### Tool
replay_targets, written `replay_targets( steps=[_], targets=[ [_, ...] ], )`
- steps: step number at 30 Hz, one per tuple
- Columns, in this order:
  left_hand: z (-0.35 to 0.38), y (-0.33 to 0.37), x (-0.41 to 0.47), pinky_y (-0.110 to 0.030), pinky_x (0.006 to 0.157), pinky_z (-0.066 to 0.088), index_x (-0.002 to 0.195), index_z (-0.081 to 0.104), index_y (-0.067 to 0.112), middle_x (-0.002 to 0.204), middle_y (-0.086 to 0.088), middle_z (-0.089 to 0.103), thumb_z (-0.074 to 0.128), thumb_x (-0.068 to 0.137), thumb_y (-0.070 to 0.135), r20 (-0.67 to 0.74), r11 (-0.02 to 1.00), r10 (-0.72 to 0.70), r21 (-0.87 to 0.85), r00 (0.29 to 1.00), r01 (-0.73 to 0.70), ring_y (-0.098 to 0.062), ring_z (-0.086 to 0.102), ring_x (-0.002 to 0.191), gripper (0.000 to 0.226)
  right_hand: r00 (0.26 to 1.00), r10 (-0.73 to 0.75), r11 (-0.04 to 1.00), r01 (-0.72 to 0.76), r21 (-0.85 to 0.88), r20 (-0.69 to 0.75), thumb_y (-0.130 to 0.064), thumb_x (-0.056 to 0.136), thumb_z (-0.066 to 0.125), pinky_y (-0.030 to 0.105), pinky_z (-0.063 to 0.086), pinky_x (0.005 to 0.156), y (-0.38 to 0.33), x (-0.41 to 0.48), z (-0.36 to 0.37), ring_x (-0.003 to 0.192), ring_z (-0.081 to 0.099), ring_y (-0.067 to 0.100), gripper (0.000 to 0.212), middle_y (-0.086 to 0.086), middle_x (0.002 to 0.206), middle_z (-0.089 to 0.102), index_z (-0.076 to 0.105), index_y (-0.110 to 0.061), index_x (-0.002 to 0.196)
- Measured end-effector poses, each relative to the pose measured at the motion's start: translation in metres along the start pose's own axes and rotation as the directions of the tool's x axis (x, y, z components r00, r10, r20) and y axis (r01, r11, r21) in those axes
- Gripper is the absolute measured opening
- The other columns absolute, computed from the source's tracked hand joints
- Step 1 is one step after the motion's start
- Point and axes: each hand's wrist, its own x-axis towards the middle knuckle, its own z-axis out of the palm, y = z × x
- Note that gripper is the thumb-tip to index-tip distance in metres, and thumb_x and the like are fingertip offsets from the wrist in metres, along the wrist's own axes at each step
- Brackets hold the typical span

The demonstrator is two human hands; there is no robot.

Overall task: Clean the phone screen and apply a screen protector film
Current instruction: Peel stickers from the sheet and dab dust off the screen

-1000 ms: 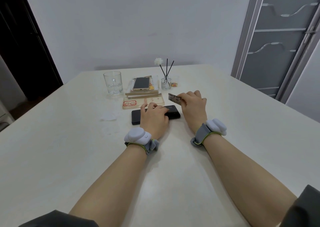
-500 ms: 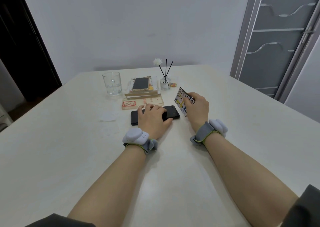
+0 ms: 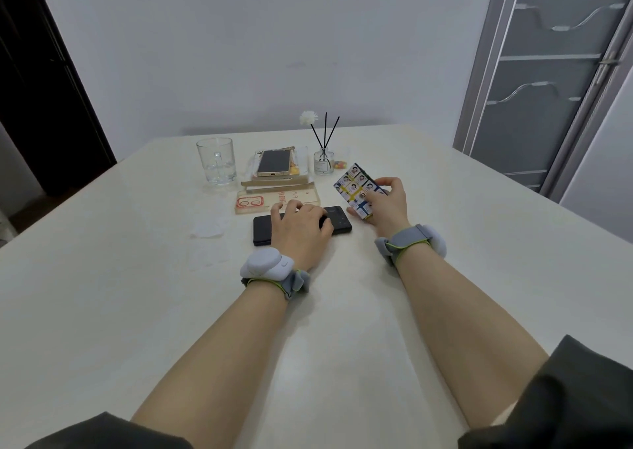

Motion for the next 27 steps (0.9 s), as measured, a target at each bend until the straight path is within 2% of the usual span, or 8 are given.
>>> replay_targets(
  steps=[3,5,7,11,15,20,23,27],
  targets=[
    [0.001,0.002,0.004,-0.039,0.106,0.008,0.108,0.064,0.025,0.12,0.01,0.063,0.035,0.095,0.028,-0.053,1.0,-0.011,0.015,0.999,0.012,-0.017,0.04,0.123,0.032,0.999,-0.024,0.999,0.025,0.025,-0.026,0.012,0.087,0.05,0.034,0.06,0.053,0.002,0.006,0.003,0.081,0.064,0.03,0.03,0.015,0.106,0.054,0.043,-0.013,0.103],
    [0.001,0.002,0.007,-0.038,0.104,0.005,0.108,0.065,0.025,0.12,0.01,0.063,0.035,0.095,0.026,-0.06,0.999,-0.012,0.031,0.998,0.014,-0.017,0.04,0.122,0.033,0.998,-0.063,0.997,0.062,-0.039,-0.03,0.009,0.087,0.052,0.022,0.054,0.043,0.001,0.011,0.003,0.07,0.062,0.019,0.029,0.015,0.102,0.057,0.046,-0.013,0.105],
    [0.001,0.002,0.008,-0.037,0.103,0.003,0.11,0.065,0.026,0.119,0.009,0.064,0.034,0.095,0.025,-0.063,0.999,-0.012,0.049,0.998,0.015,-0.017,0.04,0.122,0.035,0.997,-0.082,0.989,0.081,-0.127,0.001,0.008,0.088,0.053,0.016,0.047,0.038,0.001,0.016,0.004,0.065,0.057,0.016,0.03,0.012,0.097,0.06,0.045,-0.015,0.107],
    [0.001,0.001,0.01,-0.036,0.102,0.003,0.111,0.066,0.026,0.117,0.009,0.066,0.034,0.094,0.023,-0.083,0.998,-0.02,0.058,0.996,0.025,-0.017,0.041,0.12,0.036,0.995,-0.054,0.974,0.072,-0.213,0.088,0.014,0.087,0.045,0.013,0.034,0.037,0.003,0.028,0.007,0.052,0.041,0.012,0.032,0.014,0.088,0.057,0.049,-0.01,0.108],
    [0.0,0.001,0.011,-0.039,0.106,0.007,0.111,0.067,0.025,0.117,0.008,0.066,0.034,0.095,0.022,-0.066,0.998,-0.023,0.051,0.998,0.026,-0.018,0.041,0.121,0.037,0.996,-0.015,0.982,0.03,-0.188,0.083,0.013,0.088,0.044,0.017,0.036,0.039,0.005,0.037,0.006,0.05,0.04,0.015,0.04,0.006,0.072,0.055,0.05,-0.002,0.125],
    [-0.001,0.002,0.011,-0.037,0.104,0.005,0.111,0.068,0.026,0.117,0.007,0.066,0.035,0.095,0.022,-0.06,0.999,-0.032,0.038,0.998,0.034,-0.018,0.04,0.121,0.037,0.997,0.027,0.986,-0.014,-0.167,0.074,0.012,0.089,0.042,0.024,0.038,0.044,0.006,0.042,0.007,0.057,0.047,0.022,0.041,0.007,0.075,0.057,0.05,-0.003,0.127],
    [-0.002,0.002,0.011,-0.036,0.103,0.004,0.112,0.067,0.027,0.118,0.008,0.066,0.035,0.095,0.021,-0.052,0.999,-0.036,0.038,0.998,0.038,-0.018,0.04,0.121,0.037,0.996,0.043,0.988,-0.03,-0.15,0.08,0.014,0.089,0.039,0.017,0.035,0.036,0.006,0.044,0.007,0.057,0.045,0.02,0.045,0.007,0.076,0.057,0.05,-0.005,0.128],
    [-0.002,0.002,0.01,-0.038,0.105,0.006,0.114,0.067,0.028,0.119,0.008,0.065,0.035,0.095,0.021,-0.034,0.999,-0.04,0.027,0.999,0.041,-0.018,0.04,0.121,0.037,0.995,0.054,0.987,-0.039,-0.154,0.09,0.016,0.089,0.036,0.014,0.032,0.033,0.006,0.045,0.006,0.057,0.047,0.019,0.048,0.006,0.077,0.059,0.05,-0.007,0.13]
  ],
)
